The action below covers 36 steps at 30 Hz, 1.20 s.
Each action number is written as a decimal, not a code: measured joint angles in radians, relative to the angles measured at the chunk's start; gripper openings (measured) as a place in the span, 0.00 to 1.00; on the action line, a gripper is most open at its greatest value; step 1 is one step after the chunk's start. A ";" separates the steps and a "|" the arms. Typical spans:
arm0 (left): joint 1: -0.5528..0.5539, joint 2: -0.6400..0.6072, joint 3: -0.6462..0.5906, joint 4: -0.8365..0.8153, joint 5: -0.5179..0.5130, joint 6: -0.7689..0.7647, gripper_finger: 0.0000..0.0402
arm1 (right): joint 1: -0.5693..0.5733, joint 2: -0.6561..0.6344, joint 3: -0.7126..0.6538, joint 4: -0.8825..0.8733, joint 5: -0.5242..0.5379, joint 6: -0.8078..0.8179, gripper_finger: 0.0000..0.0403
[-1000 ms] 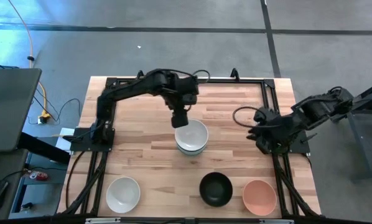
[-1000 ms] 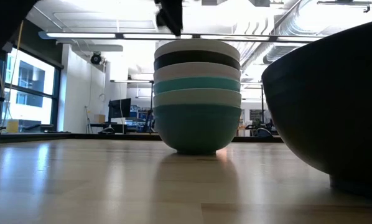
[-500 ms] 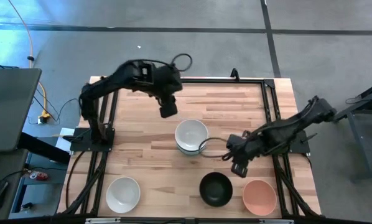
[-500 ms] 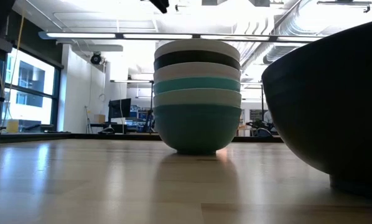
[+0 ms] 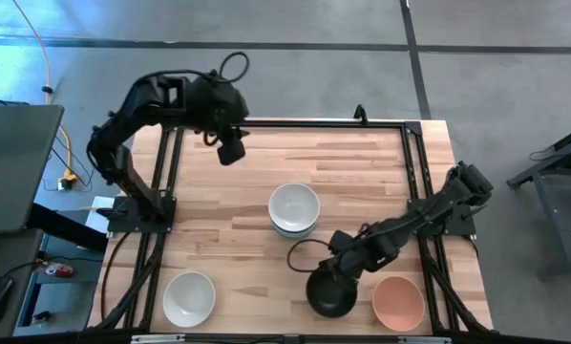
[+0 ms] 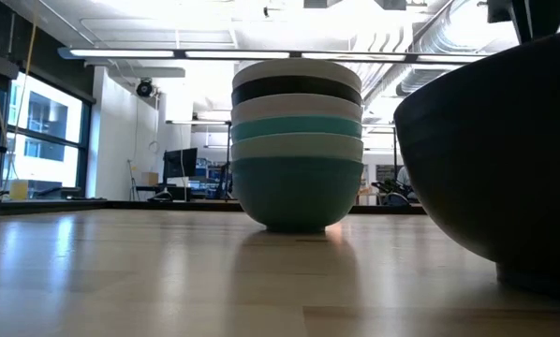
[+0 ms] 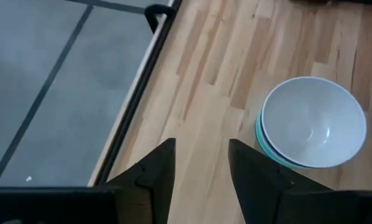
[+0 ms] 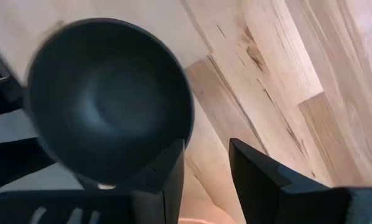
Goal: Nest bowls inside each other
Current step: Stack the black bowl on the white bowl
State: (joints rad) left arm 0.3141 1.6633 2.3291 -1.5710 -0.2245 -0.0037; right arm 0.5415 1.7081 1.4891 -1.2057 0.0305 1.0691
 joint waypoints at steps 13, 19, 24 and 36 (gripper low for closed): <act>-0.012 -0.033 0.000 0.000 0.030 0.008 0.34 | 0.002 0.121 0.000 0.014 -0.025 0.127 0.29; -0.015 -0.033 0.000 0.000 0.064 0.008 0.34 | 0.005 0.169 0.000 0.081 -0.028 0.119 0.29; -0.015 -0.033 0.000 0.000 0.072 0.007 0.34 | 0.005 0.188 0.000 0.079 -0.031 0.117 0.29; -0.028 -0.033 0.000 0.000 0.084 0.015 0.34 | 0.005 0.191 0.000 0.035 -0.050 0.117 0.18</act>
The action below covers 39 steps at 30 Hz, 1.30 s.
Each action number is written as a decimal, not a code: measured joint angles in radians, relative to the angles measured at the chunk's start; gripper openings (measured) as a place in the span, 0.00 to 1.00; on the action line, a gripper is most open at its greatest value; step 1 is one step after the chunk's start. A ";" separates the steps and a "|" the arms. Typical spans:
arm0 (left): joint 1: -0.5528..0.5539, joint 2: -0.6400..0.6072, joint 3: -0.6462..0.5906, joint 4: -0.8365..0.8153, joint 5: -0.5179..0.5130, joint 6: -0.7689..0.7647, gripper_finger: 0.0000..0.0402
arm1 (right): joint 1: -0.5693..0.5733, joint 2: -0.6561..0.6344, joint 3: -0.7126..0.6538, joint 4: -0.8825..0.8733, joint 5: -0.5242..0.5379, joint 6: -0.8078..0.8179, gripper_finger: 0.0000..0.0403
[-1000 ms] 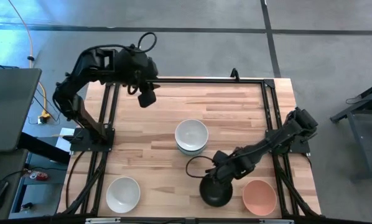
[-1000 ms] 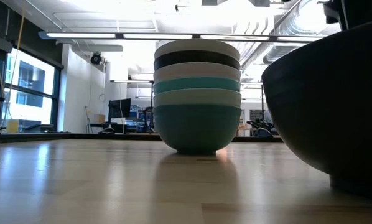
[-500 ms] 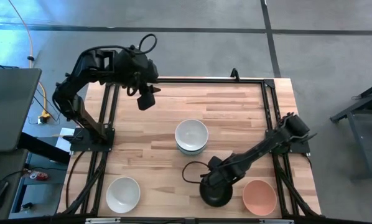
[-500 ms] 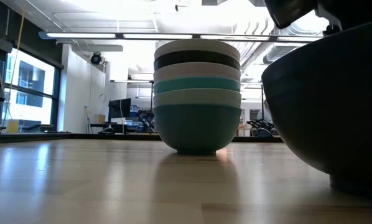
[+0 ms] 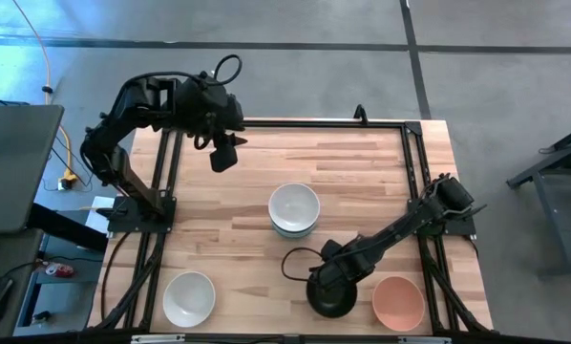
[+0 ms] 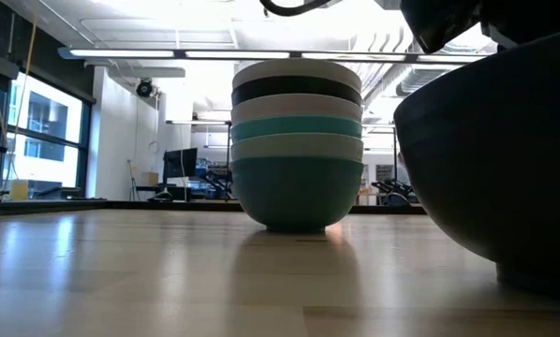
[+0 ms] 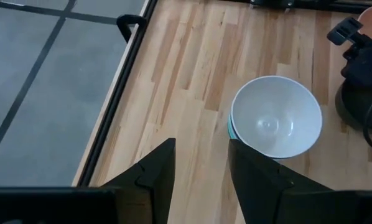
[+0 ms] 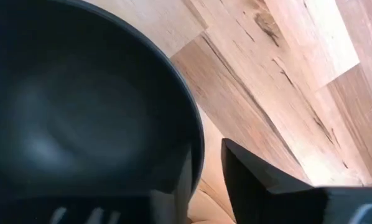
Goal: Nest bowls inside each other
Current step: Stack the black bowl on the white bowl
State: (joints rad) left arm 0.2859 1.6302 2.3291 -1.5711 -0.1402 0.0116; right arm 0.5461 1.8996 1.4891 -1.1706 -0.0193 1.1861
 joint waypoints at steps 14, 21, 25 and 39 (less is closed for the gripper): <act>0.000 0.000 0.000 0.000 0.000 0.011 0.34 | 0.000 0.018 0.000 0.017 -0.016 0.010 0.04; 0.000 0.000 0.000 0.000 0.000 0.011 0.34 | 0.004 0.048 0.000 0.049 -0.037 0.009 0.06; 0.000 0.000 0.000 0.000 0.000 0.019 0.34 | 0.004 0.044 0.000 0.048 -0.035 0.011 0.06; 0.000 0.000 0.000 0.000 0.000 0.019 0.34 | 0.004 0.043 0.002 0.030 -0.034 0.007 0.23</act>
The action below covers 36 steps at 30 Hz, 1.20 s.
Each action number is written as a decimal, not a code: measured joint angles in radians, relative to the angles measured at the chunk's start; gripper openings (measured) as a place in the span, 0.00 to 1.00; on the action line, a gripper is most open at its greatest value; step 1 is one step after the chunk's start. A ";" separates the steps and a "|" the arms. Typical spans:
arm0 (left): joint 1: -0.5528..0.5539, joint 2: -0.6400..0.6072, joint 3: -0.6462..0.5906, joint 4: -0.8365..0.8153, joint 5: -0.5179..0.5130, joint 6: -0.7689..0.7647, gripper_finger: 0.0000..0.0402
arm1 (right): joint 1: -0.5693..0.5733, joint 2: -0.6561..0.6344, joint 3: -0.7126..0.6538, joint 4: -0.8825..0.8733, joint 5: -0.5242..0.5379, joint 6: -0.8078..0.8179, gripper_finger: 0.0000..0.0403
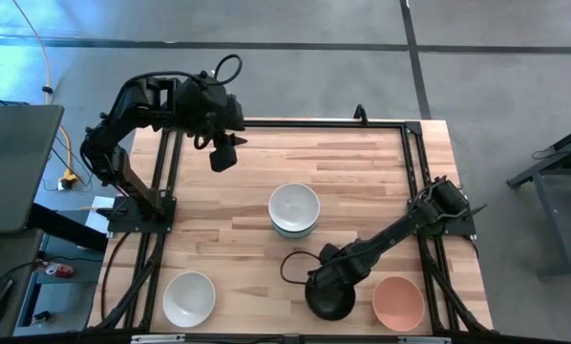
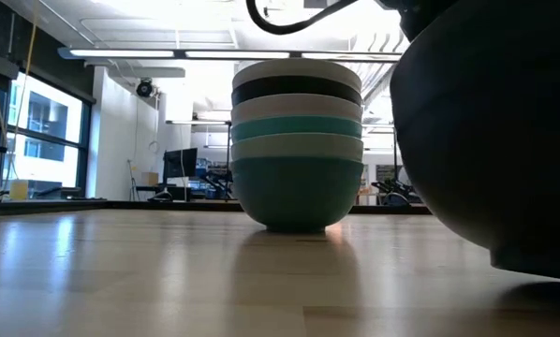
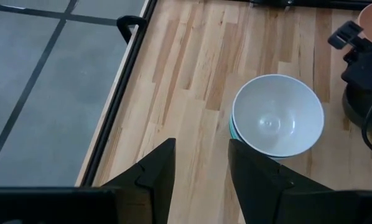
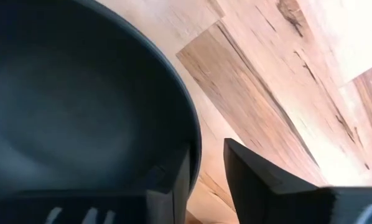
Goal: Nest bowls inside each other
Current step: Stack the black bowl on the white bowl
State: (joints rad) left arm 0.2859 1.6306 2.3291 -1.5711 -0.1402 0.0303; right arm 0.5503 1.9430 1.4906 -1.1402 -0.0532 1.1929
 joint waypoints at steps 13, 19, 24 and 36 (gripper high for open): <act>0.000 0.000 0.000 0.000 0.000 0.000 0.34 | 0.000 -0.009 0.000 -0.002 0.000 -0.030 0.23; 0.000 0.000 0.000 0.000 0.000 0.008 0.34 | 0.000 -0.009 0.000 -0.002 -0.001 -0.034 0.16; 0.000 0.000 0.000 0.000 0.000 0.008 0.34 | 0.000 -0.010 0.001 0.001 -0.004 -0.050 0.02; 0.000 0.000 0.000 0.000 -0.001 0.027 0.34 | 0.000 -0.078 0.001 -0.038 0.016 -0.039 0.01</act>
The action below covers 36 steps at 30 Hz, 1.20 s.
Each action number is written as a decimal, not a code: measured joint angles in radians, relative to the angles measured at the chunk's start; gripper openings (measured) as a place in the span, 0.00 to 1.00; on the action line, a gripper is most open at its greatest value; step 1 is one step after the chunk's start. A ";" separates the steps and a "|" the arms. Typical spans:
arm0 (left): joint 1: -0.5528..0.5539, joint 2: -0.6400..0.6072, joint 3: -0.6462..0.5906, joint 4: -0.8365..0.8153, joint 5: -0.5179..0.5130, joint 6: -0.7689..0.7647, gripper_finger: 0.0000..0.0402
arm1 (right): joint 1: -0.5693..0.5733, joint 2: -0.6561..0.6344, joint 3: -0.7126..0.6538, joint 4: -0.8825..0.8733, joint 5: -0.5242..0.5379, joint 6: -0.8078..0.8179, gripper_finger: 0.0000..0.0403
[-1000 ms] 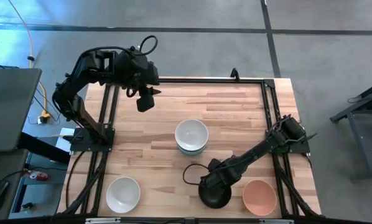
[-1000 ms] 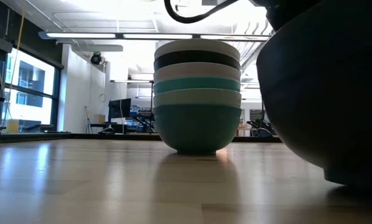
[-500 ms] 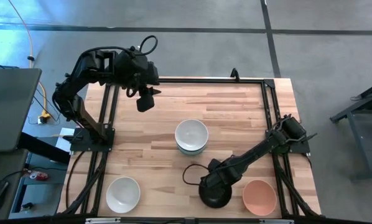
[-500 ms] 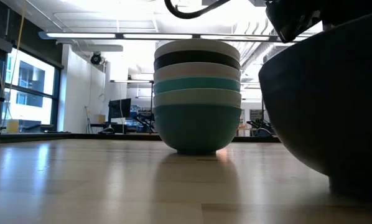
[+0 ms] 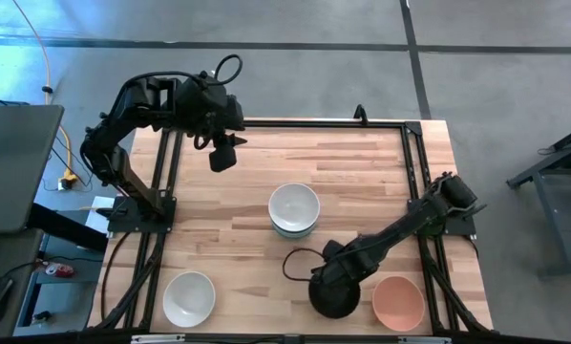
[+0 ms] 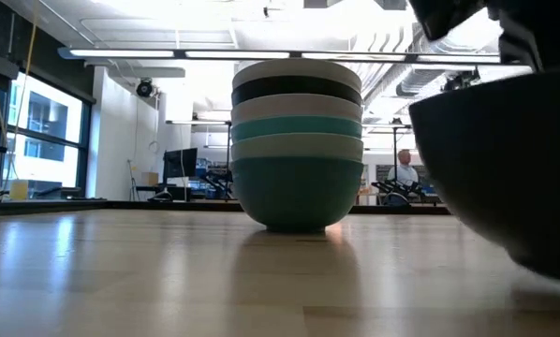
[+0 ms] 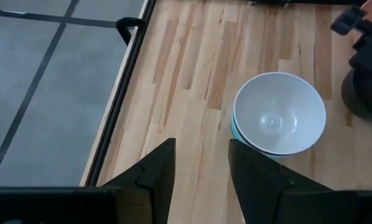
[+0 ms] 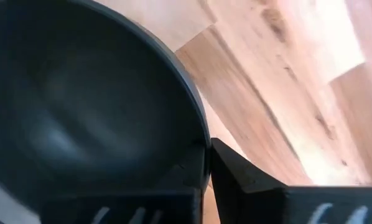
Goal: Nest bowls inside each other
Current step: Stack the black bowl on the white bowl
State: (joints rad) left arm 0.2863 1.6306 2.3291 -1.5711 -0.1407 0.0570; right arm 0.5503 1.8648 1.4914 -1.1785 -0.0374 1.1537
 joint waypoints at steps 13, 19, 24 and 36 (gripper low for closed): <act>0.000 0.000 0.000 0.000 -0.001 0.041 0.34 | -0.035 -0.196 0.000 -0.034 -0.051 0.025 0.00; 0.014 0.000 0.000 0.000 0.000 0.087 0.34 | -0.089 -0.305 0.000 -0.029 -0.058 0.052 0.00; 0.047 0.000 0.000 0.000 -0.001 0.109 0.34 | -0.157 -0.389 0.000 -0.032 -0.051 0.061 0.00; 0.101 0.000 0.000 0.000 -0.001 0.115 0.34 | -0.407 -0.453 0.000 -0.124 -0.194 -0.079 0.00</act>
State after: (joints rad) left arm 0.3870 1.6306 2.3291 -1.5711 -0.1413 0.1717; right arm 0.1435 1.4120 1.4914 -1.3023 -0.2310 1.0747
